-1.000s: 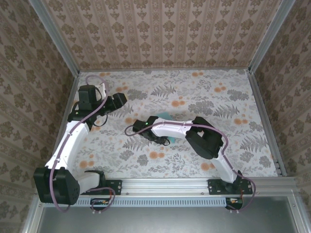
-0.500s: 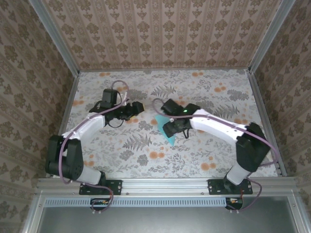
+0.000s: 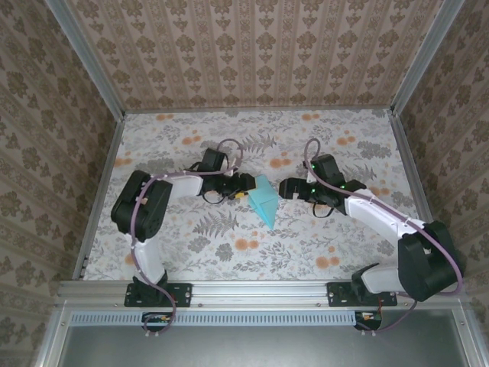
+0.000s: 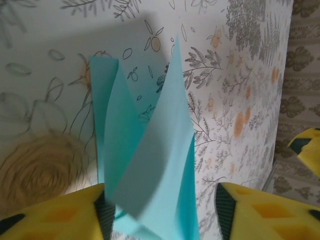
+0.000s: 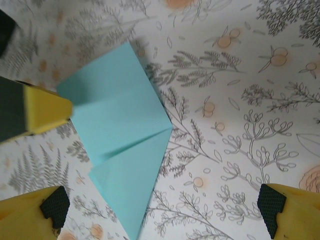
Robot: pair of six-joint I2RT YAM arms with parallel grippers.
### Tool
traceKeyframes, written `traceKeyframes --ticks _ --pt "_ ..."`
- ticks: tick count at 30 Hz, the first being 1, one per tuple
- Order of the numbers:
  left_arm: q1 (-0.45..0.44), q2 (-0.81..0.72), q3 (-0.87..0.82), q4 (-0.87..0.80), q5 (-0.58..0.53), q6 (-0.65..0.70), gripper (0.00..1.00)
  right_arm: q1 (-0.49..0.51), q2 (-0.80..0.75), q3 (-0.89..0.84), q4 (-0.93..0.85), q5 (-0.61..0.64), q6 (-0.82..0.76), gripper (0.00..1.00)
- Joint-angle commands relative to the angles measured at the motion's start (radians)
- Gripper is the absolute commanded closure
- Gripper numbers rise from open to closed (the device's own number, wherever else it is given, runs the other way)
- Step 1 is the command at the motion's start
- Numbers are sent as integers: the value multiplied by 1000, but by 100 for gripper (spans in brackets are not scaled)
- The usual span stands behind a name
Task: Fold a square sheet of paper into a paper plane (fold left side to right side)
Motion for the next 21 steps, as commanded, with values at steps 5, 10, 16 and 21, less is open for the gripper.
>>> traceKeyframes --ticks 5,10,16,21 --pt "0 26 25 92 44 34 81 -98 -8 -51 140 -224 14 0" --pt "7 -16 -8 90 85 112 96 -133 107 -30 208 -406 -65 10" --pt "17 -67 -54 96 167 211 100 -137 266 19 297 -526 -135 25" --pt "20 -69 -74 110 209 241 100 -136 378 57 376 -601 -165 27"
